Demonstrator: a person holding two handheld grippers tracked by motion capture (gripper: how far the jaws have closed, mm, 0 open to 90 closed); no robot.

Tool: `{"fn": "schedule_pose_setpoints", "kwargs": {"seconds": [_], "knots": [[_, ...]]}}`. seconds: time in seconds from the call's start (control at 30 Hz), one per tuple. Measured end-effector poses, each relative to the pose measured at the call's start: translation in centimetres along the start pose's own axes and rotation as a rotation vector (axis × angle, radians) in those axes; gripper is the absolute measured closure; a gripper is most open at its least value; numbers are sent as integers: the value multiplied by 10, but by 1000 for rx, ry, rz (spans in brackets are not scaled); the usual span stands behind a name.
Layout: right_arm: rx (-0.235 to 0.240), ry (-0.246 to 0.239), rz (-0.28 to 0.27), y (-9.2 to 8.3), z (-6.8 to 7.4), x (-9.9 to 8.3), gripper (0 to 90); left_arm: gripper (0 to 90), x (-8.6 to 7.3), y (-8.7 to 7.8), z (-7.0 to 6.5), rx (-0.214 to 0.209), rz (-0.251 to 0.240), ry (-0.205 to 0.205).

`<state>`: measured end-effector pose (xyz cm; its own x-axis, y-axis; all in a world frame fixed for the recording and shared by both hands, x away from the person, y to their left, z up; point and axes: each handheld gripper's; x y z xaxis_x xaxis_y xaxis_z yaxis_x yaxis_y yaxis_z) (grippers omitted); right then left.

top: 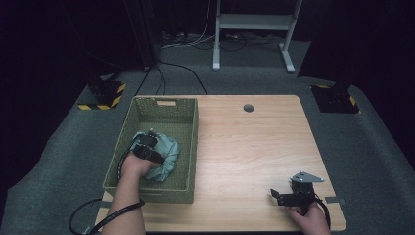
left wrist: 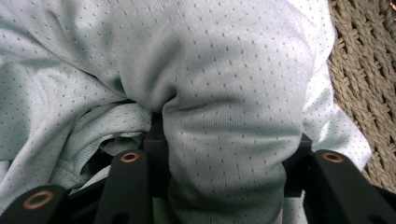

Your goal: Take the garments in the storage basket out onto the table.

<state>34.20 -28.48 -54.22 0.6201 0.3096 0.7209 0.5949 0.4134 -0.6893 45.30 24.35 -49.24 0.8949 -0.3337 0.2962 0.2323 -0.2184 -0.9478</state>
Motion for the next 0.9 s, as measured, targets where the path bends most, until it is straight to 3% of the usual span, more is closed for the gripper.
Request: {"fn": "schedule_pose_setpoints", "kwargs": {"seconds": [0.27,0.43,0.9], "knots": [[6,6,-3,0,-1,0,0,570,3,-7,-6,25,-9,25],[9,8,-5,0,-1,0,0,574,3,-20,-7,27,-76,24],[8,7,-5,0,-1,0,0,571,-9,-58,-17,29,-268,78]]}}
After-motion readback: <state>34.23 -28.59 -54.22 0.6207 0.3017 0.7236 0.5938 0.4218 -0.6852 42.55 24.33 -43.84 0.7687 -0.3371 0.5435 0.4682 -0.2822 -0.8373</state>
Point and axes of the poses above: each handheld gripper's, and its own axes: y roughly forward along the jaws, x roughly out of its top, z roughly to its left
